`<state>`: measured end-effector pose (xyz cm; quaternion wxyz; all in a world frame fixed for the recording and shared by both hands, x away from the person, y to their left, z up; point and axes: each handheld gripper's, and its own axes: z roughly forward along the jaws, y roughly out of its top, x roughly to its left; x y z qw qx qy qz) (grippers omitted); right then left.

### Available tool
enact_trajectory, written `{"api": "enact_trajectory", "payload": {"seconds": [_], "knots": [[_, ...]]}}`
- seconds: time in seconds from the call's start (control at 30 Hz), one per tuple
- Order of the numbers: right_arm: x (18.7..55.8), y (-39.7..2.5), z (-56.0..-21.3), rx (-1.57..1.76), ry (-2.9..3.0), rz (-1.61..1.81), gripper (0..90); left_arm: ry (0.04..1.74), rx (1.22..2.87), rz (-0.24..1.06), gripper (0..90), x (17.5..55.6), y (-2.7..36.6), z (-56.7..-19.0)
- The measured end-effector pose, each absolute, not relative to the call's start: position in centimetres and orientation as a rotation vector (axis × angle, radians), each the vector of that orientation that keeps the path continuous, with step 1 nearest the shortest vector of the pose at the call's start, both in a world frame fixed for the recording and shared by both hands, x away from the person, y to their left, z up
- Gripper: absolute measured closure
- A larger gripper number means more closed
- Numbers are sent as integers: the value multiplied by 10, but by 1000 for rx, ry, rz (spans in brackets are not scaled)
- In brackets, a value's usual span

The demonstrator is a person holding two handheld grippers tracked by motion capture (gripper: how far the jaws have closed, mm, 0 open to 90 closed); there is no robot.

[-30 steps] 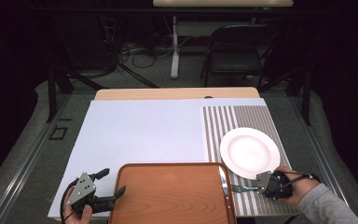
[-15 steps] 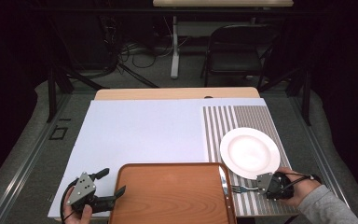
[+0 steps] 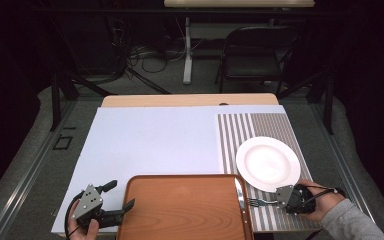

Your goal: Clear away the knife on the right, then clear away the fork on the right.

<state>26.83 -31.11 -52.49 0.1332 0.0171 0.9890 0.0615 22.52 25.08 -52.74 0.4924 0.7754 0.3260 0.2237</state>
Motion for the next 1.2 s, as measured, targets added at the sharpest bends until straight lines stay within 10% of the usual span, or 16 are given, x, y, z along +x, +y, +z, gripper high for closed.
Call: {"api": "enact_trajectory", "payload": {"seconds": [1.2], "knots": [[264, -320, -493, 304, 2822, 542, 775, 797, 1876, 536, 159, 226, 251, -528]]}}
